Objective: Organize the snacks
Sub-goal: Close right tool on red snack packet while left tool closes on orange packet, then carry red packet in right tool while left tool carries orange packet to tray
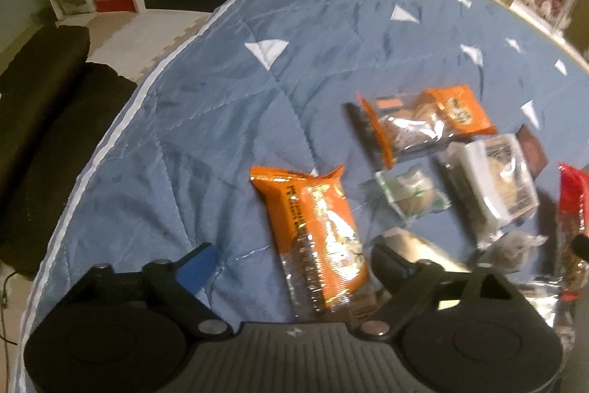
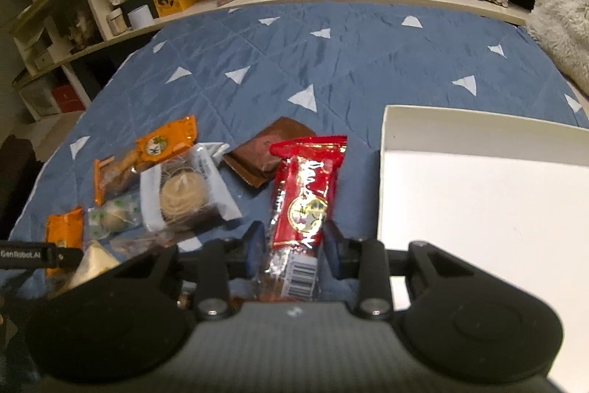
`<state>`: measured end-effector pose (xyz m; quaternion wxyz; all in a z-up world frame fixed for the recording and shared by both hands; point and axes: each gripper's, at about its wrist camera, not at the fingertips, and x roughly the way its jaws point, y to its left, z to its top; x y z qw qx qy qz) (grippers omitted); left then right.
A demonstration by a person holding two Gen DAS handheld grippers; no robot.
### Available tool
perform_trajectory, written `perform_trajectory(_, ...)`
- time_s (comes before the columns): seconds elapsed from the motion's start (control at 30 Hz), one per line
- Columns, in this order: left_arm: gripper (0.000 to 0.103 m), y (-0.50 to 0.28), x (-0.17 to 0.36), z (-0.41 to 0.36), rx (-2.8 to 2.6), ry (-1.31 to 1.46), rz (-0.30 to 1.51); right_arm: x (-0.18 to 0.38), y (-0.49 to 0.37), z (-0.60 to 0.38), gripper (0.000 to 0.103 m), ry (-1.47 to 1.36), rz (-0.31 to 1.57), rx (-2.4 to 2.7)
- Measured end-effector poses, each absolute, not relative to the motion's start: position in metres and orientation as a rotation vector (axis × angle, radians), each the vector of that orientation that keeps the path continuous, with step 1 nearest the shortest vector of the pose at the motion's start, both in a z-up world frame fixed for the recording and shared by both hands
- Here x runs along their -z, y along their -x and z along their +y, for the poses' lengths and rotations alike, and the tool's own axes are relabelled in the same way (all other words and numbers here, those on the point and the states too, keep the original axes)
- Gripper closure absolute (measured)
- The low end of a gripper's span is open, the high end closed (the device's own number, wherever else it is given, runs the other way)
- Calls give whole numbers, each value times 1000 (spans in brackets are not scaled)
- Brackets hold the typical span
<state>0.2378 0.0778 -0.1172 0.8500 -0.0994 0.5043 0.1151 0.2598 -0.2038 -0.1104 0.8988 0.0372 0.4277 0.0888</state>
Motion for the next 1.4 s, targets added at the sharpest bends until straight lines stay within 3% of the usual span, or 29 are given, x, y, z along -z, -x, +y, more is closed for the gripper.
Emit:
perform_trajectory(0.17,36,-234,112,80,-228,249,1048,111,-258,-206,64,-92,889,-186)
perform_trajectory(0.23,49,-233,111,78,-199,268,1047,112,-260,-208,64,-103,890,-192)
perform_trajectory(0.53,60,-230,110,69,-136,292,1054,111,-260,-207,64,-109,881,-197)
perform_trajectory(0.8,63,-223,82,59,-153,145,921,99,-255,-214,65,-140,836,-206)
perform_trajectory(1.4,63,-181,15,27,4,141,753,44,-208,-227,65,-109,737,-264)
